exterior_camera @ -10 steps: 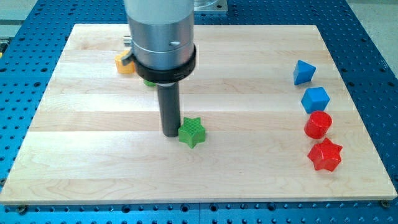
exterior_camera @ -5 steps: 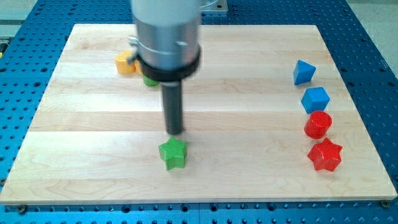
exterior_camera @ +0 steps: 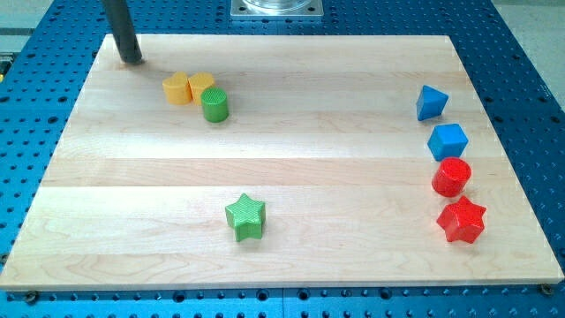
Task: Separate green blocks from yellow blocks
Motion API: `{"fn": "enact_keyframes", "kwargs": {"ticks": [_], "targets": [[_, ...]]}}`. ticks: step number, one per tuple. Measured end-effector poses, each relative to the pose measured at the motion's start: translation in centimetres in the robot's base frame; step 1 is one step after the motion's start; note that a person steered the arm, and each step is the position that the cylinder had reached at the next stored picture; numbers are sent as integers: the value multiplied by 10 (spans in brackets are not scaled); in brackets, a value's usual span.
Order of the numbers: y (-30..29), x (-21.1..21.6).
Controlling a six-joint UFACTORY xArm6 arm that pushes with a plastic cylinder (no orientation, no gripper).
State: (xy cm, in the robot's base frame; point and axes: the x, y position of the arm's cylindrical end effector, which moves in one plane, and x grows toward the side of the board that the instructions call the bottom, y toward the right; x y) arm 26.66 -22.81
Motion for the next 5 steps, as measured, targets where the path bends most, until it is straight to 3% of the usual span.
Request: {"fn": "enact_keyframes", "kwargs": {"ticks": [3,4,5], "targets": [[192,155],[210,177],[229,124]]}}
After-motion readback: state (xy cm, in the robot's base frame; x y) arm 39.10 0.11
